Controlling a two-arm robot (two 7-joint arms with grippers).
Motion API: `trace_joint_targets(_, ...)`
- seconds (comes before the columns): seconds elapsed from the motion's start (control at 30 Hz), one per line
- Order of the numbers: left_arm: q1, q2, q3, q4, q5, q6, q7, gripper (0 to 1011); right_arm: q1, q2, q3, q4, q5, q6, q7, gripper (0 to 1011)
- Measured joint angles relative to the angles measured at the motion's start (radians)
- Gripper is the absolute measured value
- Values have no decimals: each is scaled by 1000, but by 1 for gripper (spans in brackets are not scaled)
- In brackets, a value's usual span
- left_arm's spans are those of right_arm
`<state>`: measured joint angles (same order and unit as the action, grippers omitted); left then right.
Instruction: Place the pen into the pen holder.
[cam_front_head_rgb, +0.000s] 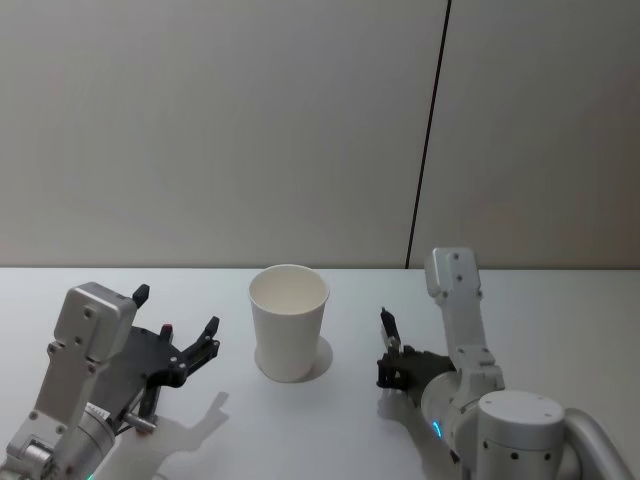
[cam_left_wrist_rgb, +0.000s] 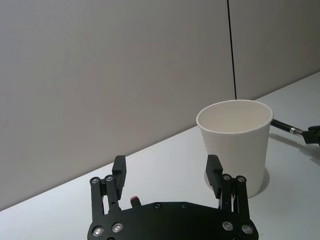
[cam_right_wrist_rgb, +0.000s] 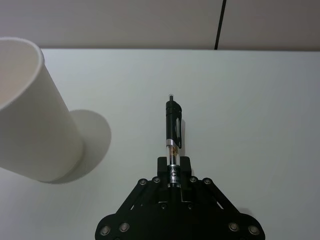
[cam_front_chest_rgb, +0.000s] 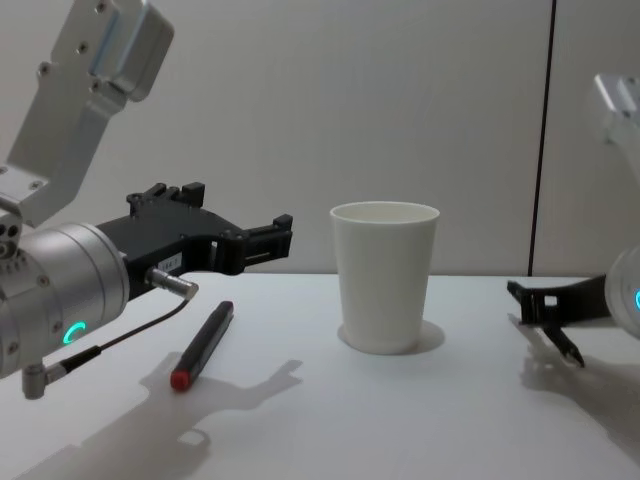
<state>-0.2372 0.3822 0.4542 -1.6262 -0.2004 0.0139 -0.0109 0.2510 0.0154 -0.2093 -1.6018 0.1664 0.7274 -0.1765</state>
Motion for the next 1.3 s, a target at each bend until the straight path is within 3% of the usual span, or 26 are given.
trace_joint_targets(0.53,0,0,0,0,0,0,0,1004,-9,22,17,-22,16,-209,86,142)
trace_joint_targets(1.3,0,0,0,0,0,0,0,1005,32,37,45,14,71,-584,268,142)
